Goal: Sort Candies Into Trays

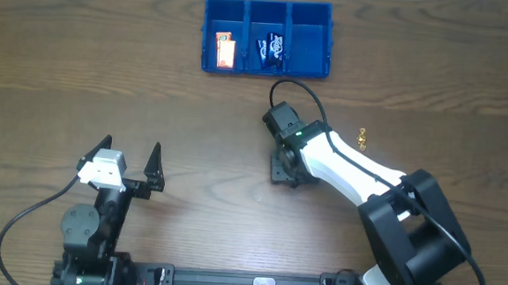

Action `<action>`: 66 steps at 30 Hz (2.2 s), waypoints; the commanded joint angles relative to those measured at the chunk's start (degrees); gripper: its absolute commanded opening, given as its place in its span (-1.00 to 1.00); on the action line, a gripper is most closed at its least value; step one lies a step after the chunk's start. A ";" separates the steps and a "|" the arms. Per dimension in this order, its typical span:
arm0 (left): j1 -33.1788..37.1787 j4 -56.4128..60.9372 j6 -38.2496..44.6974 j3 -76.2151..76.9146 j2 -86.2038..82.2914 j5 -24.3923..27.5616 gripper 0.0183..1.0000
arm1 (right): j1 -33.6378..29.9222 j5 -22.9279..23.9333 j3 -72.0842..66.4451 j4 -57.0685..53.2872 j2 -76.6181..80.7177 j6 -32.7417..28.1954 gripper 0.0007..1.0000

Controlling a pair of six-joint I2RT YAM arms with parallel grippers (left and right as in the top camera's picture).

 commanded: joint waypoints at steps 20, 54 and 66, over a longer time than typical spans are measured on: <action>0.13 -1.90 0.20 -1.05 -0.39 1.25 1.00 | -0.13 1.40 1.25 -1.36 -6.32 1.49 -0.93; 0.13 -1.90 0.20 -1.05 -0.39 1.25 1.00 | -16.90 11.45 54.58 -7.06 19.82 -13.81 -0.93; 0.13 -1.90 0.20 -1.05 -0.39 1.25 0.99 | -16.87 10.84 54.58 -4.20 19.82 -13.84 0.10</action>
